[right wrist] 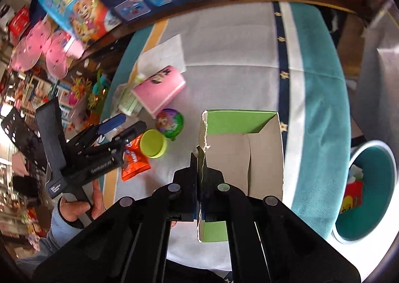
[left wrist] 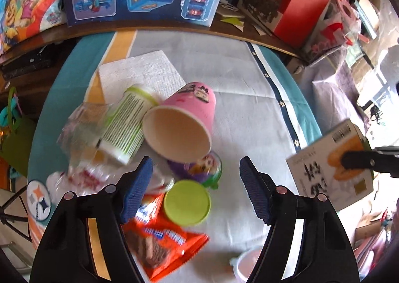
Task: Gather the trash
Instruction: 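Grasp the green snack box with the right tool while the left tool grasps the pink paper cup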
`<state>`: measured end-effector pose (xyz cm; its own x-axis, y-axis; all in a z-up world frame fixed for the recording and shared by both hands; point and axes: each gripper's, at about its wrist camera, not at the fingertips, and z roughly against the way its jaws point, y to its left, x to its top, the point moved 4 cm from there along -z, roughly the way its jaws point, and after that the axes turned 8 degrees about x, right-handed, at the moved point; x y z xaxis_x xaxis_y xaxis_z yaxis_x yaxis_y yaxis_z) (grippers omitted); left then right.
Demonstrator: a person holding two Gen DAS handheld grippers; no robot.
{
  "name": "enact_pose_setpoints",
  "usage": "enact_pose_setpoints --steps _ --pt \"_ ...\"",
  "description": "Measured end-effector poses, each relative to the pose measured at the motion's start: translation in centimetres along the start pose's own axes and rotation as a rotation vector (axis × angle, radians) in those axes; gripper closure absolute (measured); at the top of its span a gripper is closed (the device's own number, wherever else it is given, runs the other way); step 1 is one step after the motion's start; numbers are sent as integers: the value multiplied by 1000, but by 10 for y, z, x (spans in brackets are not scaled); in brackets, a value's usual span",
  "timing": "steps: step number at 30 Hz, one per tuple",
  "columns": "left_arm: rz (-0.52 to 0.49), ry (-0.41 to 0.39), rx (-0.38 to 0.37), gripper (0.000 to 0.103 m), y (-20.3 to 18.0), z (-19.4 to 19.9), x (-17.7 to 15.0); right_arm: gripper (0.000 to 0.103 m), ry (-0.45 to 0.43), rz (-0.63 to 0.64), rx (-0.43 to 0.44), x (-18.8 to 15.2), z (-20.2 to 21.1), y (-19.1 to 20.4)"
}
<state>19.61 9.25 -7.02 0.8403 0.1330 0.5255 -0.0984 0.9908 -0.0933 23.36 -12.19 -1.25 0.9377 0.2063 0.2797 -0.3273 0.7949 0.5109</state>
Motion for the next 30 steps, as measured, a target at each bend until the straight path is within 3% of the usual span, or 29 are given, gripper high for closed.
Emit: enact_pose_setpoints --steps 4,6,8,9,19,24,30 --pt "-5 29 16 47 -11 -25 12 101 -17 -43 -6 0 2 -18" --pt "-11 31 32 62 -15 -34 16 101 -21 -58 2 1 2 -25" --pt "-19 37 44 92 -19 -43 19 101 -27 -69 9 1 2 -32" --pt "-21 41 42 94 -21 -46 20 101 -31 -76 13 1 2 -34" --pt "-69 -41 -15 97 -47 3 21 101 -78 -121 102 -3 10 -54" --pt "-74 -31 -76 97 -63 24 16 101 -125 -120 145 -4 26 -54" --pt "-120 -24 -98 97 -91 34 6 101 -157 -135 159 -13 34 -61"
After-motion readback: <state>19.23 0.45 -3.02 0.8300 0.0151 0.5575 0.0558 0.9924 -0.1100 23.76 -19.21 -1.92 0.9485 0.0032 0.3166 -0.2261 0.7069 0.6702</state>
